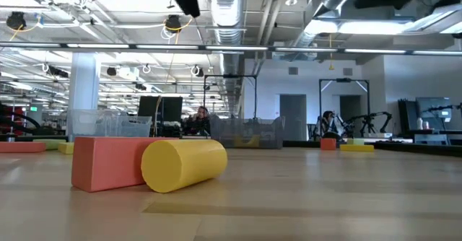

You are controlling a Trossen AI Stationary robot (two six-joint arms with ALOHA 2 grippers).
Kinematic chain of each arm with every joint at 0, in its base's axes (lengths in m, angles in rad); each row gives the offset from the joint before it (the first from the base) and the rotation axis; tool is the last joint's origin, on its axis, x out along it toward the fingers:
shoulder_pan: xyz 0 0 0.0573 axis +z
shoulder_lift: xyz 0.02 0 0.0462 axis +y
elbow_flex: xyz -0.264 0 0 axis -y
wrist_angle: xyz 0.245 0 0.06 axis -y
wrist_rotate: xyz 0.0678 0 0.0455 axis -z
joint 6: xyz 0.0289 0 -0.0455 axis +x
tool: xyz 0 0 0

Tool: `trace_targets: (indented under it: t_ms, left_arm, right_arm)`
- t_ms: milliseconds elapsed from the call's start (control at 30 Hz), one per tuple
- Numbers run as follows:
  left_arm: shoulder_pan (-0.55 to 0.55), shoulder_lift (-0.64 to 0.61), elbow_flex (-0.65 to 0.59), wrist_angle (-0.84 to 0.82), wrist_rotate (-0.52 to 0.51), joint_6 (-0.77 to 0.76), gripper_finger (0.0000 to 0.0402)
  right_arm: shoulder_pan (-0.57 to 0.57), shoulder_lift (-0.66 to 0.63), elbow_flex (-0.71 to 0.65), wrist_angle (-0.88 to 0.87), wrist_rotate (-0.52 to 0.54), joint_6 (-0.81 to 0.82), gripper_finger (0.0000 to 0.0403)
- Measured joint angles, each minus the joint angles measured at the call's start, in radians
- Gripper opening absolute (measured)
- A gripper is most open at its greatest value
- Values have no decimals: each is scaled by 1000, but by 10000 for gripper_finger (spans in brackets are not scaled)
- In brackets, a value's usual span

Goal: Sort & place blocks by color
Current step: Put the top right yellow block into the black bin

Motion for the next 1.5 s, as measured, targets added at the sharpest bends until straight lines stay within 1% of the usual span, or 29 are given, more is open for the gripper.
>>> trace_targets:
  t_ms: [133, 233, 400, 500, 567, 700, 867, 1033, 1200, 1300, 1400, 1500]
  left_arm:
    - [17, -202, -257, 313, 33, 98, 245]
    - [44, -316, -415, 494, 67, 163, 245]
    - [91, -455, -637, 715, 134, 223, 245]
    - [113, -506, -738, 831, 172, 256, 245]
    - [120, -535, -792, 887, 190, 273, 245]
    - [122, -575, -867, 948, 202, 285, 245]
    - [123, -609, -924, 1033, 221, 318, 245]
    - [128, -628, -927, 1043, 223, 407, 245]
    - [178, -666, -927, 1036, 200, 481, 245]
    - [221, -709, -927, 1027, 206, 521, 245]
    - [266, -747, -927, 1012, 253, 551, 245]
    - [302, -773, -927, 984, 280, 560, 245]
  right_arm:
    - [-136, 37, 0, 75, -124, -72, 306]
    - [-244, 63, 1, 85, -204, -84, 306]
    - [-427, 102, 1, 71, -333, -83, 306]
    - [-547, 128, 1, 63, -413, -76, 306]
    - [-626, 146, 1, 32, -437, -73, 306]
    - [-788, 190, 1, -33, -487, -25, 306]
    - [-969, 268, 34, -100, -495, 0, 306]
    - [-1131, 383, 126, -205, -487, -26, 306]
    - [-1293, 514, 222, -330, -486, -72, 306]
    - [-1371, 571, 251, -344, -486, -92, 306]
    - [-1432, 611, 255, -345, -486, -103, 306]
    - [-1473, 641, 255, -347, -486, -110, 306]
